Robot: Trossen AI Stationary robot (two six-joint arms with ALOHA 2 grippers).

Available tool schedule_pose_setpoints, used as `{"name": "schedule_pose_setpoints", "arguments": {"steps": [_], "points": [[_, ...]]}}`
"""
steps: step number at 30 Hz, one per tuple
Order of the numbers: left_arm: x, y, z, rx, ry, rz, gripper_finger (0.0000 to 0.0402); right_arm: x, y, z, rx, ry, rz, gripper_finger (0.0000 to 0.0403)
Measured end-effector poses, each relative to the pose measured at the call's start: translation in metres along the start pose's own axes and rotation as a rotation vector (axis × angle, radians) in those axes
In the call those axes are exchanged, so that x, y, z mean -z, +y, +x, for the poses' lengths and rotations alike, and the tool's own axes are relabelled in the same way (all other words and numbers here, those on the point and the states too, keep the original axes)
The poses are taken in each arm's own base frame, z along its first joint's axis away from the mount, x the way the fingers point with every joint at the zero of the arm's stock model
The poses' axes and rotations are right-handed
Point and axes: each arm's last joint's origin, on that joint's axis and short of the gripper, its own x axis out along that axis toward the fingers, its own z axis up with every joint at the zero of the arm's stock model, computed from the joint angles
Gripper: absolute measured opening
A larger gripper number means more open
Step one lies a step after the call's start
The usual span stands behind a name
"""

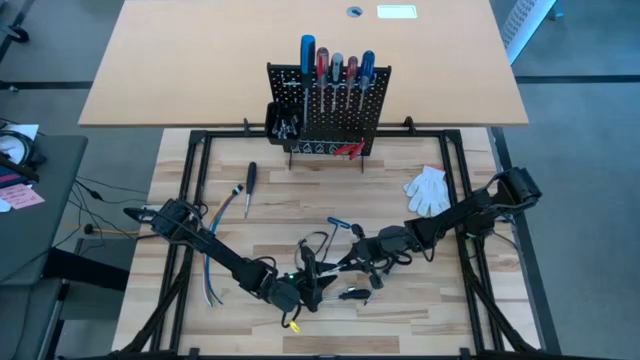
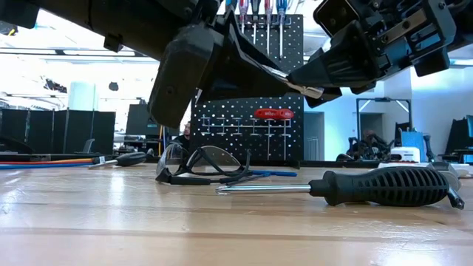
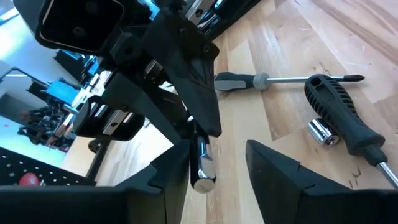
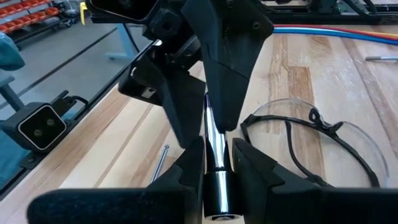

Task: Hang tools onto peg board
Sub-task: Put the silver extension bar into the black bin on the black pegboard

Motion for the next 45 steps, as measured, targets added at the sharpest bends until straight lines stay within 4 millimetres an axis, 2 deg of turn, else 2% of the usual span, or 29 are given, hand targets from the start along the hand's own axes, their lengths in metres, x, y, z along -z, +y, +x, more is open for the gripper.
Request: {"name": "schedule_pose_setpoints", "arguments": {"steps": [4, 14, 19, 24, 29, 33, 37, 42, 45], "points": [[0.000, 0.000, 0.000, -0.002, -0.003, -0.018, 0.0139, 0.000, 0.000, 0.000, 0.002, 0.000, 0.000, 0.0066], [-0.002, 0.002, 0.000, -0.021, -0.010, -0.046, 0.0030, 0.000, 0.000, 0.000, 0.000, 0.004, 0.000, 0.0068], [-0.002, 0.002, 0.000, -0.026, -0.010, -0.046, 0.0027, 0.000, -0.001, -0.002, 0.005, 0.034, -0.002, 0.0103], [-0.006, 0.003, -0.007, -0.055, 0.010, -0.018, 0.0027, -0.007, -0.007, -0.031, 0.060, 0.210, 0.009, 0.0171], [-0.014, 0.015, -0.019, -0.127, 0.055, -0.009, 0.0027, -0.017, -0.007, -0.063, 0.236, 0.265, 0.038, 0.0201], [-0.025, 0.045, -0.033, -0.359, 0.161, -0.015, 0.0027, -0.020, 0.002, -0.072, 0.300, 0.263, 0.018, 0.0203], [-0.036, 0.094, -0.049, -0.504, 0.228, -0.028, 0.0027, -0.019, 0.009, -0.072, 0.312, 0.260, -0.007, 0.0196], [-0.039, 0.183, -0.073, -0.554, 0.191, -0.213, 0.0027, -0.013, 0.013, -0.067, 0.308, 0.290, -0.021, 0.0185], [-0.029, 0.239, -0.085, -0.573, 0.135, -0.379, 0.0027, -0.009, 0.012, -0.064, 0.314, 0.305, -0.020, 0.0180]]}}
